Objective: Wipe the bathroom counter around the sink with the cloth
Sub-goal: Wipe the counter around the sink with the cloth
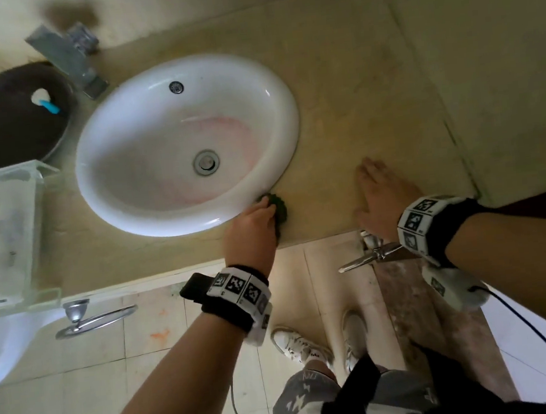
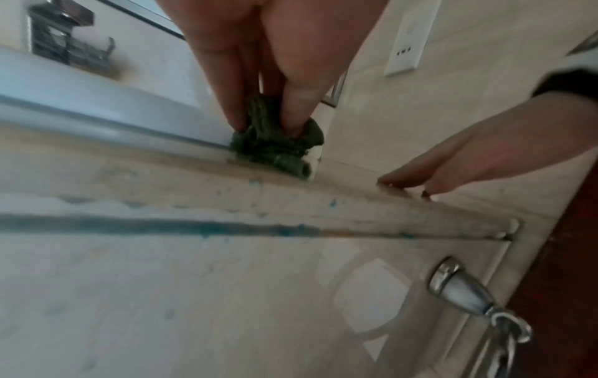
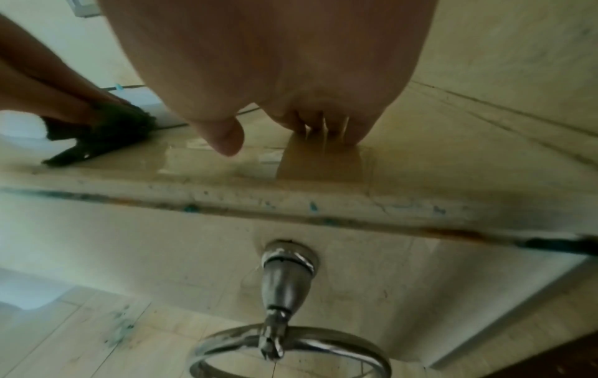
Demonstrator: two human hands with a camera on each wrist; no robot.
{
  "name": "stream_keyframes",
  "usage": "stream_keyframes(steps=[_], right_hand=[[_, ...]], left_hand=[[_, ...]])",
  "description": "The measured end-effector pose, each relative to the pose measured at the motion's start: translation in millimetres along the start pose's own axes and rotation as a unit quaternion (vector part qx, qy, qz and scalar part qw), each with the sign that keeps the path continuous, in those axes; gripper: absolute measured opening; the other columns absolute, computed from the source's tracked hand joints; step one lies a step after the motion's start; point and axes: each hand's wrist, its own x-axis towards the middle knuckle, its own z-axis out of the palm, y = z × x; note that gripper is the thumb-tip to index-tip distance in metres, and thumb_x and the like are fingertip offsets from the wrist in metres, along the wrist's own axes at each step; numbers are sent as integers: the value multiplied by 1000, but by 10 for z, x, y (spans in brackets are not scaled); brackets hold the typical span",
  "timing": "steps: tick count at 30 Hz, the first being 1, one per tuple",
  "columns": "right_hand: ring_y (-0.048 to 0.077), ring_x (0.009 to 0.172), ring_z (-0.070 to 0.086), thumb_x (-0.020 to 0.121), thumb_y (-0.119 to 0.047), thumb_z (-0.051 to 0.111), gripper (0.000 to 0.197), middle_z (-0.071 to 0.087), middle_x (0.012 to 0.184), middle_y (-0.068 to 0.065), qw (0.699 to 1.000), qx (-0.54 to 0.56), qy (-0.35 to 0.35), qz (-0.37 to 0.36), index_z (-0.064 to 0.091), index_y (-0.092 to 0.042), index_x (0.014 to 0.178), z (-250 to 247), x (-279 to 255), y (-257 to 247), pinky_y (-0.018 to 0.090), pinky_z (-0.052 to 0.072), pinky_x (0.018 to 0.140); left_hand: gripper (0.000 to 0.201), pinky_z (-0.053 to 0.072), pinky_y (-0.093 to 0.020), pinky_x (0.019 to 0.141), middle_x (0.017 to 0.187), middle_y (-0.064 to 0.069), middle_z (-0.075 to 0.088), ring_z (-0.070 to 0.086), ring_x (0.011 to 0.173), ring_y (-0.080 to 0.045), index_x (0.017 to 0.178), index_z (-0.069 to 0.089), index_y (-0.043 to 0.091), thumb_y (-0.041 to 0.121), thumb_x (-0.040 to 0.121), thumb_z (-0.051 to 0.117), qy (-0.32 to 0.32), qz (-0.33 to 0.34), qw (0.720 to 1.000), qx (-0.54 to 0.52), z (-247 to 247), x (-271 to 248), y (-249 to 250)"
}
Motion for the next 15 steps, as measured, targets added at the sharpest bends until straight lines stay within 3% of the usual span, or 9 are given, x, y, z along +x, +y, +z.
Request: stream_keyframes(steps=[3,7,9,12,15], right_hand=[[20,147,-6,91,-35,44,79,-13,159,1,1000,-17,-13,-20,-3,-12,151,61,-5,63,39,18,118],[22,146,-13,92,-24,43,79,-18,158,6,997,-30,-47,-60,-9,-9,151,1,73,164,33,2,118],[23,145,-15,90,-22,49,86,-21,157,7,995,-43,-59,-71,-11,-8,150,-12,109,209,32,-2,117],[21,146,-14,87,-35,54,92,-18,158,4,995,-4,-53,-81,-8,-13,151,55,191,284,33,1,118],[22,147,-5,80,-42,56,91,-7,160,3,995,43,-37,-83,4,-17,151,32,173,279,37,9,120]], left_hand=[[15,53,-28,78,110,-4,71,71,90,-25,92,77,11,7,83,66,-28,-3,1000,14,101,143,165],[28,48,-33,96,133,3,58,59,117,-21,116,69,21,14,93,53,-145,14,989,27,429,283,522],[31,46,-37,100,137,5,54,54,124,-20,119,66,22,14,94,51,-192,51,979,38,563,216,727],[28,45,-38,103,132,2,59,52,127,-19,113,70,16,7,91,55,-208,84,974,5,658,83,919],[28,40,-30,107,127,1,62,55,122,-17,109,72,14,3,87,60,-209,13,974,-81,602,90,921]])
